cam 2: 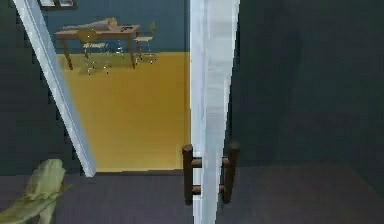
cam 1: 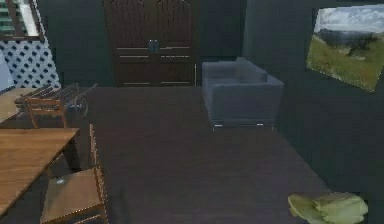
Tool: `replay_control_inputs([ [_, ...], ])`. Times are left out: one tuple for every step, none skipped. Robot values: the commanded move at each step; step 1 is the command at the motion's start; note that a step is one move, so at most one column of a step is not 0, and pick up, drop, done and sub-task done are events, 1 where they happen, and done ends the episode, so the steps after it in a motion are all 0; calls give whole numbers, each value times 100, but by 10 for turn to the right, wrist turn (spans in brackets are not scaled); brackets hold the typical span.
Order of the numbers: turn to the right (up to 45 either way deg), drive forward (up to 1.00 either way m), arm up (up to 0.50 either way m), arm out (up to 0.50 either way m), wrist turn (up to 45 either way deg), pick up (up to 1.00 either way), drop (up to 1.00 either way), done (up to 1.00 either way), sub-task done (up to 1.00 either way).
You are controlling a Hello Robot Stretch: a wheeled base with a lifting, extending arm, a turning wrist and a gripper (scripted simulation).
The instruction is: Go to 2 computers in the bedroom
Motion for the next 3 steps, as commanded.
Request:
replay_control_inputs([
  [450, 0, 0, 0, 0, 0, 0, 0, 0],
  [0, 45, 0, 0, 0, 0, 0, 0, 0],
  [360, 0, 0, 0, 0, 0, 0, 0, 0],
])
